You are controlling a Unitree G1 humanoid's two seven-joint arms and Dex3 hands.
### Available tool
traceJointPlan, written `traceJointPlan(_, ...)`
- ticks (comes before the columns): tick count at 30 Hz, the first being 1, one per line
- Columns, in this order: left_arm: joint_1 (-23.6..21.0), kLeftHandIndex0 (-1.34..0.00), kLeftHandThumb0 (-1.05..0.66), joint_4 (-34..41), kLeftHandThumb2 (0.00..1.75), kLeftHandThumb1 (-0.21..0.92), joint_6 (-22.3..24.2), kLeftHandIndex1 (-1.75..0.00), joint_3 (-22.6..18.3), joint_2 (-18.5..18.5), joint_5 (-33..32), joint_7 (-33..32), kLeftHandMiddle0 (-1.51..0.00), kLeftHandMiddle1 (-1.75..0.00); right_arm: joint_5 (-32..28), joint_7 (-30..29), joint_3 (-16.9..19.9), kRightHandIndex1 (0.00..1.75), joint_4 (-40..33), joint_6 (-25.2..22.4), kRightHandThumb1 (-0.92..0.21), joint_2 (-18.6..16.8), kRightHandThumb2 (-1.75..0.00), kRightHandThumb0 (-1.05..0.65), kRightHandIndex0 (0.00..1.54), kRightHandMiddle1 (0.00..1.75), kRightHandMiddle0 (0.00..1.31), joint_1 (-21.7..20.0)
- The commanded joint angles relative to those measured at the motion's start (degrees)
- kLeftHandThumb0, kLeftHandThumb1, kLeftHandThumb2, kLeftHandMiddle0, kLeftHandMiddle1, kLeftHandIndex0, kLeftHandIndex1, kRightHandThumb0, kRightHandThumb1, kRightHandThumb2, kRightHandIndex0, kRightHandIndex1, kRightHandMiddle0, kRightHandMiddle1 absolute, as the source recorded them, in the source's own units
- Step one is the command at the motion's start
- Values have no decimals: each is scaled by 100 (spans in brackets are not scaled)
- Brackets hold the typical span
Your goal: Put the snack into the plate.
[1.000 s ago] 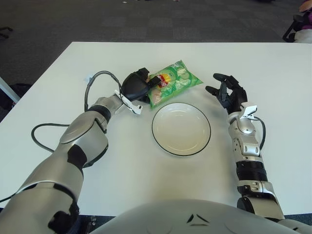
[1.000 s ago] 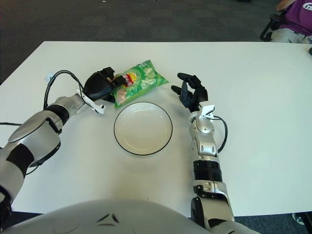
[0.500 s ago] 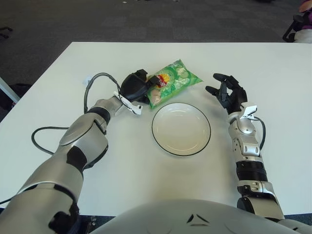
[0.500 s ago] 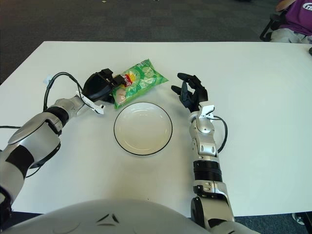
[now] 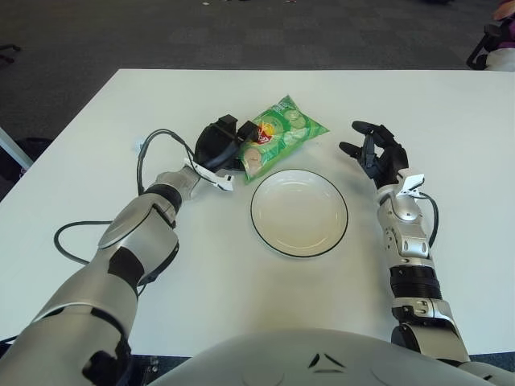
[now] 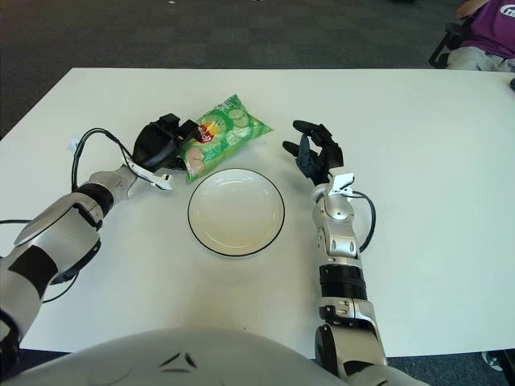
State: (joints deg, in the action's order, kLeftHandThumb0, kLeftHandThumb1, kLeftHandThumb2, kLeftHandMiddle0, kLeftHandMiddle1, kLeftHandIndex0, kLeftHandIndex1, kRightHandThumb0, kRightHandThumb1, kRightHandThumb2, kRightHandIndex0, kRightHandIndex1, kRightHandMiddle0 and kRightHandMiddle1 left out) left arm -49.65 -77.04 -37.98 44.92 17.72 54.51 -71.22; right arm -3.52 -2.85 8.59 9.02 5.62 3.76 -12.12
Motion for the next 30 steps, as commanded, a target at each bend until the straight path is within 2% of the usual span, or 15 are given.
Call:
traceJointPlan(1,-25,-58,3,79,9,91,-268,-175,-109,67,-58,-322,-86,-175,-43,29,51,0,36,-15,-92,41,-74,-38,98,62,46,10)
traceJointPlan(7,-101,-59,0,122,11,92,-421,-175,-64,162,75,-677,-87,-175,-55,59,80,0,49,-11,-92,55,-74,-38,98,62,46,7)
traceJointPlan(15,-308,-66,-4,364,13,92,-368,-175,103,385,506,-1933,-92,-175,-64,94,117,0,89,3,-92,69,-74,-38,98,62,46,-7)
traceJointPlan(23,-274,-70,-6,872,15,92,-600,-175,-331,541,591,-2128,-97,-175,-71,127,150,0,120,15,-92,81,-74,-38,98,62,46,-20)
traceJointPlan(30,-144,-73,-7,1219,16,92,-438,-175,-791,572,724,-2128,-98,-175,-78,147,172,0,167,33,-92,94,-74,-38,98,62,46,-41)
